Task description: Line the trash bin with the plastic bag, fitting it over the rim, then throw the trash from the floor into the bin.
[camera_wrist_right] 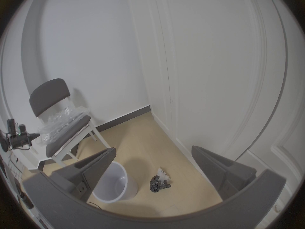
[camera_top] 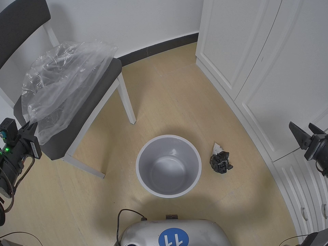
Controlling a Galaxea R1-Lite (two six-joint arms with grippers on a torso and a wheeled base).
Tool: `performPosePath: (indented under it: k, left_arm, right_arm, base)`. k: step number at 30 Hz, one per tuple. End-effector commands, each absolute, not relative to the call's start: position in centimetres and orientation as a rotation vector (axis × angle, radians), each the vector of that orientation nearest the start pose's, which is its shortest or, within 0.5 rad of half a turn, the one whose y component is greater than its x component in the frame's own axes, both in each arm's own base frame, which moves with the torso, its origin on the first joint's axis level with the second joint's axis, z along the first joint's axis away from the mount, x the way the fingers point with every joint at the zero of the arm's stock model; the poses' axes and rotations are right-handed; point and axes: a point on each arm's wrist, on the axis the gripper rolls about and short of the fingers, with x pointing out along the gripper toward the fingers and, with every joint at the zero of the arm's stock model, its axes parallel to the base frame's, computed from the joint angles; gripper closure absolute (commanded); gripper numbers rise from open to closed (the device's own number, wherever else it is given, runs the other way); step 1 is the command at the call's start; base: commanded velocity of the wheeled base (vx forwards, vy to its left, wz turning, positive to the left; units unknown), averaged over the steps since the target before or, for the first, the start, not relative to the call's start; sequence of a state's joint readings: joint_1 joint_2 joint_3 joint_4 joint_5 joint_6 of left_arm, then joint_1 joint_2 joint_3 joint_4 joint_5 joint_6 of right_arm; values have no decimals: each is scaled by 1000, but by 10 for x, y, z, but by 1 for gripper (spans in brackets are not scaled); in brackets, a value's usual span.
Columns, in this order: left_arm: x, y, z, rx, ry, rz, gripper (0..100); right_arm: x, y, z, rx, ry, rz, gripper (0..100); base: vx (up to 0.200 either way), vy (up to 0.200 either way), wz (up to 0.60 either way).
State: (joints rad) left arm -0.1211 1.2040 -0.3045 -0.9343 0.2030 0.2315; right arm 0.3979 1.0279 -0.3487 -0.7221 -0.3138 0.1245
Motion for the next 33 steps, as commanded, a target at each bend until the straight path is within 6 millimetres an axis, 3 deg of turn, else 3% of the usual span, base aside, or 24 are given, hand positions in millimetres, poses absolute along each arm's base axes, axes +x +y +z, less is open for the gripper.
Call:
performPosePath:
  k: [1, 10, 13, 21, 33]
  left_arm:
    - [159, -28, 203, 185, -75, 8, 100]
    - [156, -65, 234, 21, -191, -210, 100]
    - [151, -75, 237, 3, -203, -274, 100]
    - [126, -91, 238, -87, -210, -440, 100]
    - [109, -94, 235, -99, -214, -530, 100]
  right_arm:
    - [144, 64, 192, 127, 62, 105, 0]
    - [177, 100, 160, 187, 134, 86, 0]
    - [177, 106, 156, 197, 119, 114, 0]
    - [162, 113, 164, 220, 81, 191, 0]
    - [165, 125, 171, 257, 68, 253, 0]
  base:
    - [0, 0, 0]
    - [0, 0, 0]
    - [0, 0, 0]
    - [0, 0, 0]
    - [0, 0, 0]
